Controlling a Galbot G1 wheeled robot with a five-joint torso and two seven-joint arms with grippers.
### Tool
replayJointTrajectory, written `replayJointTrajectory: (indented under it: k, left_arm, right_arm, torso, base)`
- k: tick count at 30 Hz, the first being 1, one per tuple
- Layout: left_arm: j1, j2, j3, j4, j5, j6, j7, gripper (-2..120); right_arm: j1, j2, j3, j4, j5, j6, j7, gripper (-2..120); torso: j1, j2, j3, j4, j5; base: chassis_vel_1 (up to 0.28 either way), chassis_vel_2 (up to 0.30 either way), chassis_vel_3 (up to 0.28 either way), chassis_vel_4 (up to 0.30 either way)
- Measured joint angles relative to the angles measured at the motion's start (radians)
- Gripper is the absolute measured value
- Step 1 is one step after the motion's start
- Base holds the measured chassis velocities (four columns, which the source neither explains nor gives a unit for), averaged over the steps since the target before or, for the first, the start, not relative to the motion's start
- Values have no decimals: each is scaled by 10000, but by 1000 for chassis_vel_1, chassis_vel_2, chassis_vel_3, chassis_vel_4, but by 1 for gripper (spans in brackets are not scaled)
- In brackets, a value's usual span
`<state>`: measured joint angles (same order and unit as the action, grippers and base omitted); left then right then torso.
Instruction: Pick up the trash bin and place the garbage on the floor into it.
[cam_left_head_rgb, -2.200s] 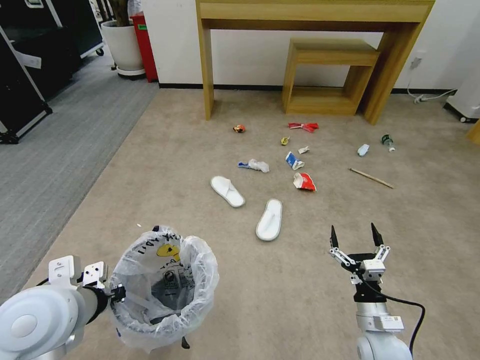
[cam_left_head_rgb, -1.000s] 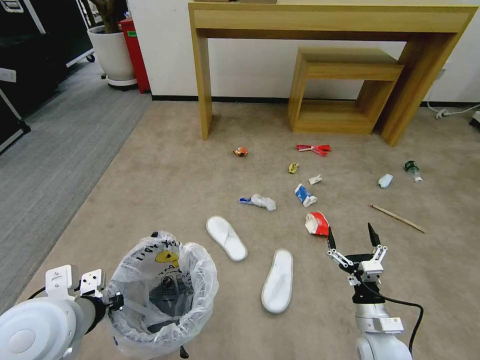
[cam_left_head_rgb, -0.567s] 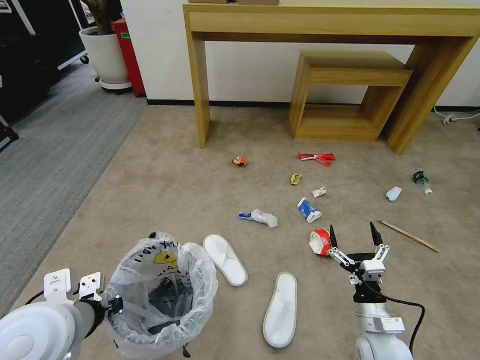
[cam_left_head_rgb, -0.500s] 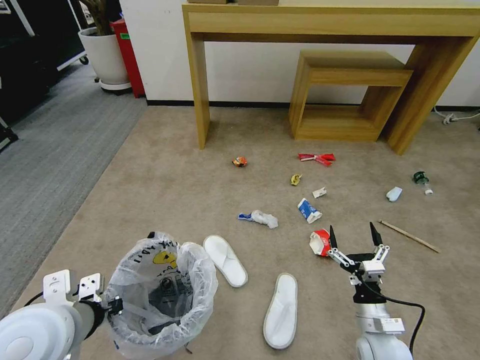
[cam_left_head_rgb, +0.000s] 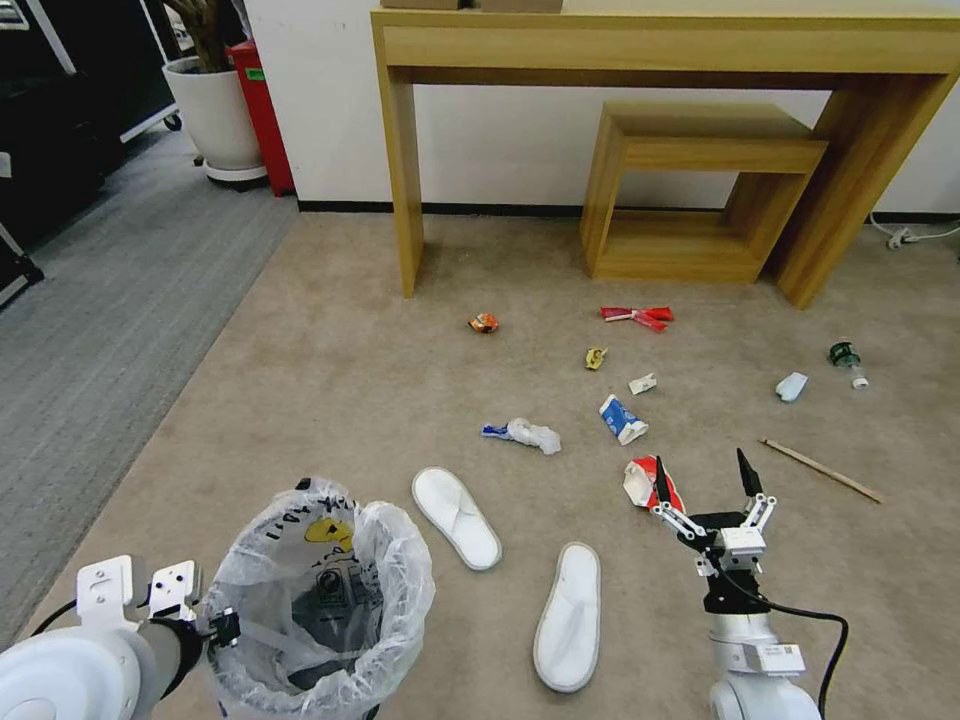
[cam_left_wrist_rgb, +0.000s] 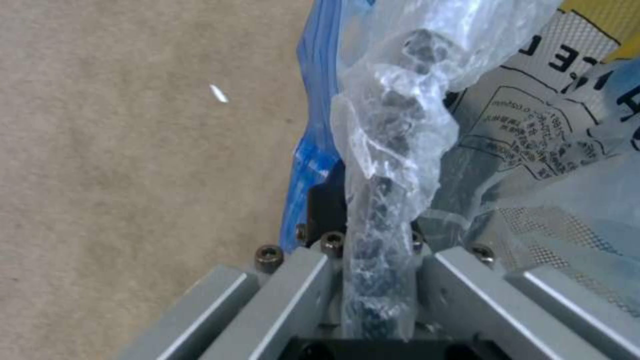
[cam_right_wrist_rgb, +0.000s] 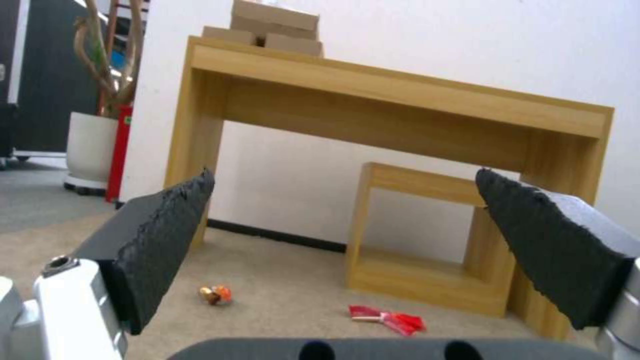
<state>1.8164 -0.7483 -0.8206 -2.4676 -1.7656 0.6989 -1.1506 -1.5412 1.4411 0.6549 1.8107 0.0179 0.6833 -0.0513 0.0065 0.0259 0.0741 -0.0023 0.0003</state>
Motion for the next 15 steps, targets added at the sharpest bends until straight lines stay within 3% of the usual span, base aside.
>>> replayJointTrajectory:
  k: [7,15]
  left_arm:
    - [58,-34,-12,17,116,12,47,0]
    - [56,-4,-31,25,132,21,119,0]
  right_arm:
    - [8,41,-30,10,-94,1,-16,100]
    - [12,16,-37,42,-81,-14,14,100]
  torso:
    - [1,-1,0,3,-9]
    - [0,-1,1,-1,-1]
  base:
    - [182,166,-171,-156]
    - [1,10,-18,-36]
